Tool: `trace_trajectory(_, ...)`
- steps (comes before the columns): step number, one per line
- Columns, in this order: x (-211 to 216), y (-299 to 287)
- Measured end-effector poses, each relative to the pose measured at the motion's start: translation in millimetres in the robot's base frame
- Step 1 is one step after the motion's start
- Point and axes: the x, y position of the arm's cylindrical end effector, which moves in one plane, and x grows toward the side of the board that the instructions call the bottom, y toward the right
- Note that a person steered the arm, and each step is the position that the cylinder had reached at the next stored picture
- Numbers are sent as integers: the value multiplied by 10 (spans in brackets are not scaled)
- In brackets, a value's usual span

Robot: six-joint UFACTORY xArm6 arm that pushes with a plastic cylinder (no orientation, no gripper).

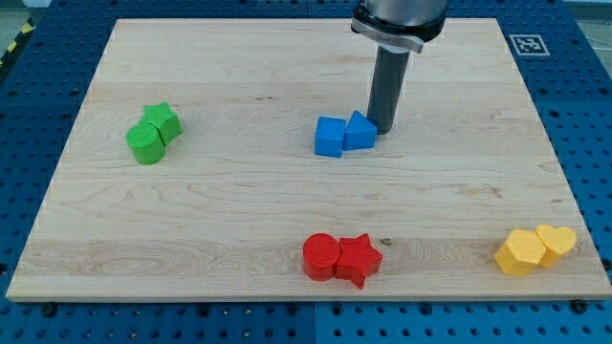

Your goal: Move green blocks towards the blue blocks

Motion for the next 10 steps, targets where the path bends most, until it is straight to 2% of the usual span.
trace_trajectory(1, -393, -106)
trace_trajectory(2, -516, -549)
trace_trajectory(4, -516, -2044)
trace_trajectory(6, -403, -2904)
trace_trajectory(7, -91, -3176)
trace_trajectory(8, 513, -3235)
trace_trajectory(9, 940, -3077)
trace_trajectory(10, 800, -2751)
